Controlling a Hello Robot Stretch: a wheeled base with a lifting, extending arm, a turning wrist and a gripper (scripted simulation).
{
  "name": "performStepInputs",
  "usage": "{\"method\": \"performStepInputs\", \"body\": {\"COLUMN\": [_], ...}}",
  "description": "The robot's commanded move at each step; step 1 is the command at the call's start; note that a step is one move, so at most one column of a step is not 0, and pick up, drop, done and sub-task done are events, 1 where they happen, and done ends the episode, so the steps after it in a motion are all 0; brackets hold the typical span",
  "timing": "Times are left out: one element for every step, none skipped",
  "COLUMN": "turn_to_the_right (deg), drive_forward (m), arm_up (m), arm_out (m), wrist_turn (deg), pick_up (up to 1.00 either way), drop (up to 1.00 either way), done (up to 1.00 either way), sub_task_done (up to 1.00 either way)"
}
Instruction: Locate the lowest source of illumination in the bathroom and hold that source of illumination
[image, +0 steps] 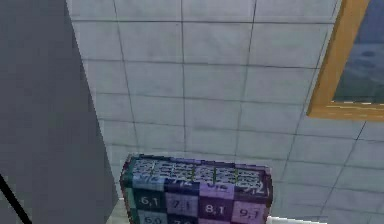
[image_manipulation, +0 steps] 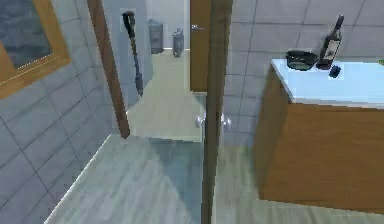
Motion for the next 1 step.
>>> {"method": "performStepInputs", "body": {"turn_to_the_right": [45.0], "drive_forward": [0.00], "arm_up": [0.00], "arm_out": [0.00], "wrist_turn": [0.0], "pick_up": [0.00], "drop": [0.00], "done": [0.00], "sub_task_done": [0.00]}}
